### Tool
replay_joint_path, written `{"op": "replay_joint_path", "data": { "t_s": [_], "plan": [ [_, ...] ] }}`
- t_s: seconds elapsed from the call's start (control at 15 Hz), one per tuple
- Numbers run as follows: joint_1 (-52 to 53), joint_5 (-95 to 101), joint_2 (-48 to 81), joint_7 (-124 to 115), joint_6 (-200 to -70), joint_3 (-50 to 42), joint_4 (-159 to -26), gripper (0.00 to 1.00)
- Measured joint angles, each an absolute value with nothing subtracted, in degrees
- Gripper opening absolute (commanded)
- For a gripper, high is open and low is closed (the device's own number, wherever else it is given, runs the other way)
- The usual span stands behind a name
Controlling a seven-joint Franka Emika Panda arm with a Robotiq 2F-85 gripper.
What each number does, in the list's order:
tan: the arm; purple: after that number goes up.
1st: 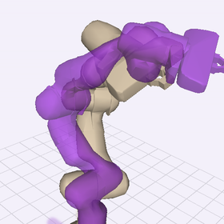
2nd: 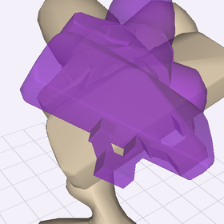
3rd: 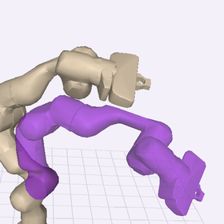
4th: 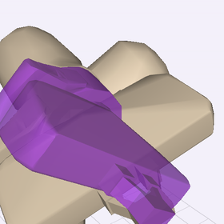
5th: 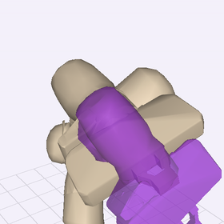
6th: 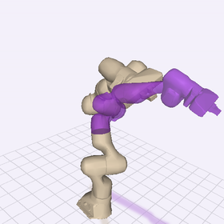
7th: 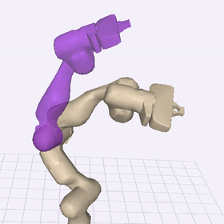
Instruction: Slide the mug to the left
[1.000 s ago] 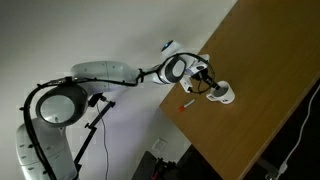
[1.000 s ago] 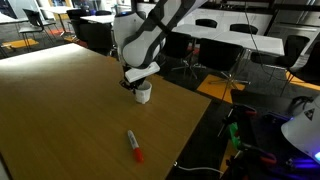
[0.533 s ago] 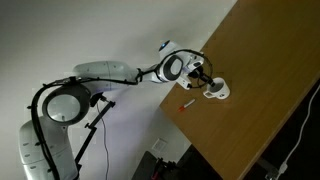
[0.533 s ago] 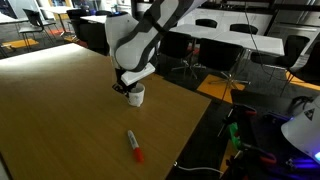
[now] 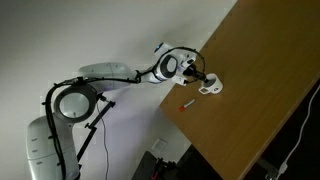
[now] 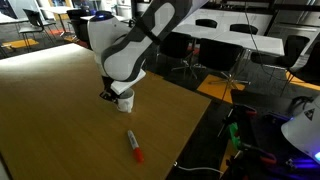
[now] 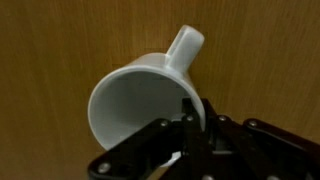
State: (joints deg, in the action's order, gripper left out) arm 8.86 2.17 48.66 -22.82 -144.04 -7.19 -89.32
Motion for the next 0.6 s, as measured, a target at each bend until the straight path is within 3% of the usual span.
{"op": "replay_joint_path", "data": {
  "t_s": [0.6],
  "plan": [
    [14.45,4.42,53.9,-22.81,-140.18,-6.73,-79.78,0.03]
  ]
}}
